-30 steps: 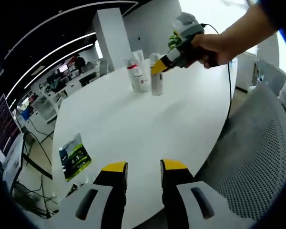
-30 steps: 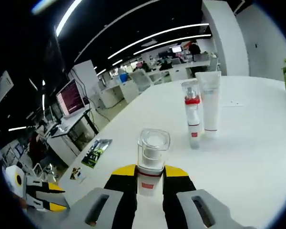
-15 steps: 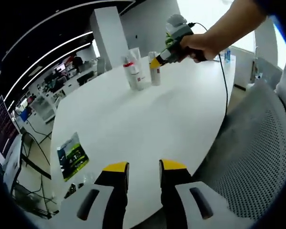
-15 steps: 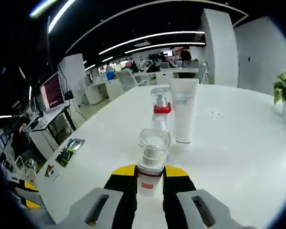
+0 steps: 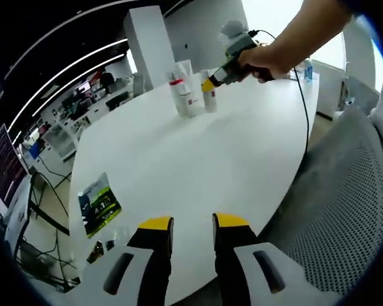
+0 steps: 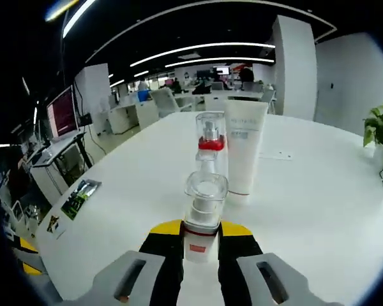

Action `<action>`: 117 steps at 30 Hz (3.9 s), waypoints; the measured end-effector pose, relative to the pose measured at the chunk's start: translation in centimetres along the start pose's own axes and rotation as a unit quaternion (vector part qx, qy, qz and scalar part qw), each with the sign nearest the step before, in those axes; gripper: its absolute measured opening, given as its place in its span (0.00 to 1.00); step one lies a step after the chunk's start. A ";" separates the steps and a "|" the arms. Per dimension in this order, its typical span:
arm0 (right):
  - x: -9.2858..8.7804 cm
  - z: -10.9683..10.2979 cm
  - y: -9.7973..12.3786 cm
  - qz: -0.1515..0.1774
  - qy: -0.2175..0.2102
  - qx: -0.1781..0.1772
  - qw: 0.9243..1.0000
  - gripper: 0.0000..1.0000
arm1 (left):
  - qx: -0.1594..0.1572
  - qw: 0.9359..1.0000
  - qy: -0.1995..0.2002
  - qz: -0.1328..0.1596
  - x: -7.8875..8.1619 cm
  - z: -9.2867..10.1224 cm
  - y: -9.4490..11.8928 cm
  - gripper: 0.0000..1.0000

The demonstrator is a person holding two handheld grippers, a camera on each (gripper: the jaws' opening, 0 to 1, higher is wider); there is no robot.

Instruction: Arrange the skincare products in the storage area until every visible bottle or jar stands upright without overlapping.

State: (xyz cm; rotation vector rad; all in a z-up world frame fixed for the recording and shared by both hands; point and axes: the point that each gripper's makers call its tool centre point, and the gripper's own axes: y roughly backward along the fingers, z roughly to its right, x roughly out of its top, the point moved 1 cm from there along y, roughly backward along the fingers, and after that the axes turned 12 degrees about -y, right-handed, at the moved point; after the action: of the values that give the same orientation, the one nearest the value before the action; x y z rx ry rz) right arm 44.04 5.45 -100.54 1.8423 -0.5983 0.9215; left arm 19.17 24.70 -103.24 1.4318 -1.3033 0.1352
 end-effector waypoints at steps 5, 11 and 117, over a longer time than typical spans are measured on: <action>0.1 0.9 -0.2 0.006 -0.010 -0.009 1.000 0.11 | 0.003 1.000 0.004 -0.005 -0.2 -0.1 -0.1 0.21; 0.0 1.8 -0.2 0.008 -0.014 -0.018 1.000 0.11 | 0.003 1.000 0.004 -0.009 -0.4 -0.2 -0.1 0.21; 3.6 5.3 -8.5 0.065 0.083 -0.070 0.992 0.13 | -0.029 0.998 0.010 -0.058 -2.3 1.0 -0.8 0.15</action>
State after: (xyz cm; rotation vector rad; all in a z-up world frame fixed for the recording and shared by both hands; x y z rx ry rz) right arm 54.13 4.25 -103.58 1.5981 -0.6669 1.0791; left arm 18.36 25.13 -105.69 1.4494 -1.1947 0.0334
